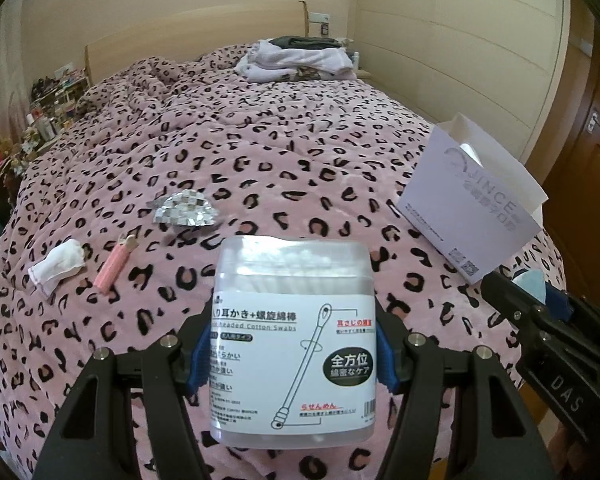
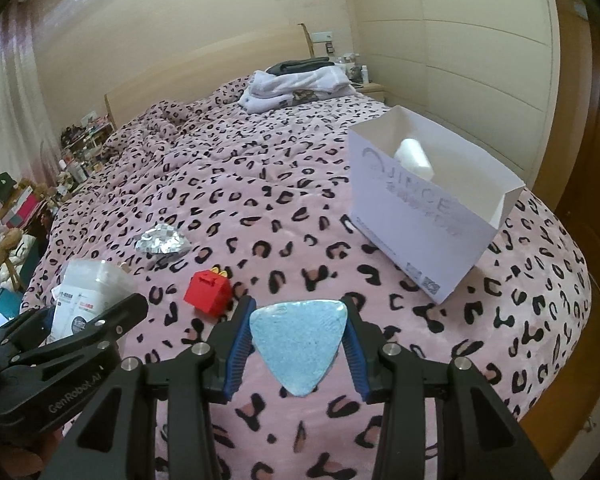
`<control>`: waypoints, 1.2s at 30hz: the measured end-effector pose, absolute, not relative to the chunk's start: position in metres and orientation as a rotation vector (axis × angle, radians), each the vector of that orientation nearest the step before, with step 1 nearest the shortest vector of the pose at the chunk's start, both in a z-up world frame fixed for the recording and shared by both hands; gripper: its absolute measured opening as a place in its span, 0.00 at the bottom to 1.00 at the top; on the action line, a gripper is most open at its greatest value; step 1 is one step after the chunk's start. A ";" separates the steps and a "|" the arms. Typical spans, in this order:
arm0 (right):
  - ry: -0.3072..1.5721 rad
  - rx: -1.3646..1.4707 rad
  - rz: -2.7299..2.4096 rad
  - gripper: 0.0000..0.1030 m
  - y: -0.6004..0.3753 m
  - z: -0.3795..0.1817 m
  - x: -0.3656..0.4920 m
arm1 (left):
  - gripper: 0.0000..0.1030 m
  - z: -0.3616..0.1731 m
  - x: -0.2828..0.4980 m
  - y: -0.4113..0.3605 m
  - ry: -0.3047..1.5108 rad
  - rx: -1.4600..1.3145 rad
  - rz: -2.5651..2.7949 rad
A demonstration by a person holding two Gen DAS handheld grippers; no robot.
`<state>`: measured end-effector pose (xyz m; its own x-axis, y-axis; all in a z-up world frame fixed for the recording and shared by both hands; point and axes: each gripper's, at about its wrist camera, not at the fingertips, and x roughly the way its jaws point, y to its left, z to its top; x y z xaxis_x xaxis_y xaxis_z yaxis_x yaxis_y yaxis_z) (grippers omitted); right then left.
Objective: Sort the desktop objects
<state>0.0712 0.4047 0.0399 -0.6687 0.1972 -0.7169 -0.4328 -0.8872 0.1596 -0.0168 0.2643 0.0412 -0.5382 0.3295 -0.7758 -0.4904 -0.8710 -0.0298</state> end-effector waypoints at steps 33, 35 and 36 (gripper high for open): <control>0.499 -1.024 2.428 0.42 0.478 0.023 0.096 | 0.63 0.024 -0.017 0.361 0.367 -1.134 2.236; 0.497 -1.018 2.421 0.42 0.482 0.024 0.097 | 0.63 0.024 -0.017 0.367 0.373 -1.128 2.227; 0.495 -1.014 2.418 0.42 0.485 0.026 0.098 | 0.63 0.024 -0.017 0.370 0.376 -1.125 2.222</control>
<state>0.0980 0.4852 0.0255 -0.6171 0.2798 -0.7355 -0.5465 -0.8249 0.1446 -0.0169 0.3700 0.0237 -0.4507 0.3936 -0.8012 -0.6352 -0.7720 -0.0219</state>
